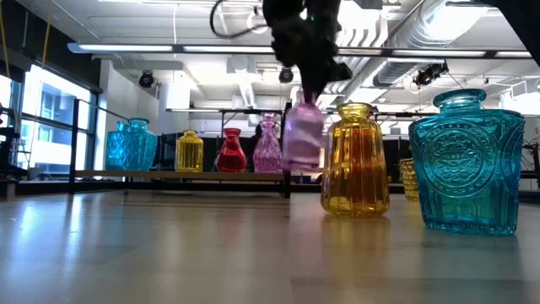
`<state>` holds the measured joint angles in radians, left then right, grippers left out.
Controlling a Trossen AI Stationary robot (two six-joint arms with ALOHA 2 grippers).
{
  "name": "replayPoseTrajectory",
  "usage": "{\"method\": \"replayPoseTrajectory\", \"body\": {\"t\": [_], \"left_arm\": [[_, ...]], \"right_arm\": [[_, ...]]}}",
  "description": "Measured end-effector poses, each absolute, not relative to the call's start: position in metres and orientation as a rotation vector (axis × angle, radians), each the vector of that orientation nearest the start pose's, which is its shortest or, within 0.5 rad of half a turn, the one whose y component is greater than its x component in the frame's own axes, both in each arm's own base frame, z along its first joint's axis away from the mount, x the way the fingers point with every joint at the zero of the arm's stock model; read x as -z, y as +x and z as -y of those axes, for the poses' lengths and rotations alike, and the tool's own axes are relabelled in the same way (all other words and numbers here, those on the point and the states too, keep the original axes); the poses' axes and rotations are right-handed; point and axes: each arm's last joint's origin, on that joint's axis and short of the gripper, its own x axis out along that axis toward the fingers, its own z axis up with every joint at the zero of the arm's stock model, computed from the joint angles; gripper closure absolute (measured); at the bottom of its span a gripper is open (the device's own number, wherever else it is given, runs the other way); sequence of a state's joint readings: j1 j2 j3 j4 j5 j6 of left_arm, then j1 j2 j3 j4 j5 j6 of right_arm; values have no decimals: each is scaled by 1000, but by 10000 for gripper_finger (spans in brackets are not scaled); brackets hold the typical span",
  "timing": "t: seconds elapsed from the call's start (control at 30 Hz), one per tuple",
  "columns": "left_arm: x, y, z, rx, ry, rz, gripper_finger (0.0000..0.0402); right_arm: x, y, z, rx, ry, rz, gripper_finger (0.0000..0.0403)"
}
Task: Sort vases onto shelf
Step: Put the purple vase on the shelf aligned with the other purple vase
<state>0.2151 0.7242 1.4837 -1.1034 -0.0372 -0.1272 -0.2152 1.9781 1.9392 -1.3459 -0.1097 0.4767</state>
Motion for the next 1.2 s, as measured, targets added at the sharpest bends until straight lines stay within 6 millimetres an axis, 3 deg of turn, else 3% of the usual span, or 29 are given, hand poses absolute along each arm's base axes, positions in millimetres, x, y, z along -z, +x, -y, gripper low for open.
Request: {"method": "replayPoseTrajectory", "body": {"t": [0.27,0.5,0.8,1.2], "left_arm": [[-458,48,-12,-271,-156,-327,402],[-458,48,-12,-270,-148,-328,402],[-458,48,-12,-268,-150,-328,401],[-458,48,-12,-277,-207,-320,401]], "right_arm": [[-357,390,70,365,637,-1104,401],[-388,404,69,324,640,-948,402],[-367,417,75,296,627,-994,402],[-350,411,95,395,541,-1110,402]]}}
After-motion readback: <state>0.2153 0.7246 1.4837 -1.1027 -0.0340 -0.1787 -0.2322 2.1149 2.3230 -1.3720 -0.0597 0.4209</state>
